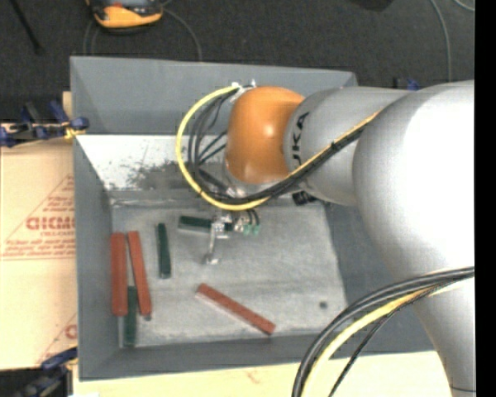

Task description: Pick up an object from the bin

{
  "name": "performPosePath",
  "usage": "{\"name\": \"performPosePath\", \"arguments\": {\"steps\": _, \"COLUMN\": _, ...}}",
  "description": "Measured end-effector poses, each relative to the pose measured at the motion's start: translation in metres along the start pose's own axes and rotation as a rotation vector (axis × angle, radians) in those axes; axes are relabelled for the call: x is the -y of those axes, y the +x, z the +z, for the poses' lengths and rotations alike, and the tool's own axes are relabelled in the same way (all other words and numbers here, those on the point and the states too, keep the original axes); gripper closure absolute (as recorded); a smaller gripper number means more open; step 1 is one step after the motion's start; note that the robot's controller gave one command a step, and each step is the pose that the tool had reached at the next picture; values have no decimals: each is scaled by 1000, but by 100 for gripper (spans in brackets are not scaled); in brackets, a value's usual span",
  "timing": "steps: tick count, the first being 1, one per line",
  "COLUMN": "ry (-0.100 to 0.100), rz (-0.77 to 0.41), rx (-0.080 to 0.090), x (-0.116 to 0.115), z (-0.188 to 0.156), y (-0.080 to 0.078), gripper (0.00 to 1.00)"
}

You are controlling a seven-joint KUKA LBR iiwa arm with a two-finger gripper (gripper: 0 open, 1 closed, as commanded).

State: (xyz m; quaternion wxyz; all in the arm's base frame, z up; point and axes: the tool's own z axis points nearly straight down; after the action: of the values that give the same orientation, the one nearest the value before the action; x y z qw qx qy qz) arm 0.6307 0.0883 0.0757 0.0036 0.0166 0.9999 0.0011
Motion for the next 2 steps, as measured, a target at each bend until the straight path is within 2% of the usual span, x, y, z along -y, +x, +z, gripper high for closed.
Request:
{"name": "performPosePath", "arguments": {"steps": 1, "ry": 1, "rz": 92, "rx": -6, "x": 5, "z": 6, "y": 5, "gripper": 0}}
{"name": "performPosePath", "arguments": {"steps": 2, "ry": 3, "rz": -1, "rx": -1, "x": 1, "z": -1, "y": -2, "gripper": 0}}
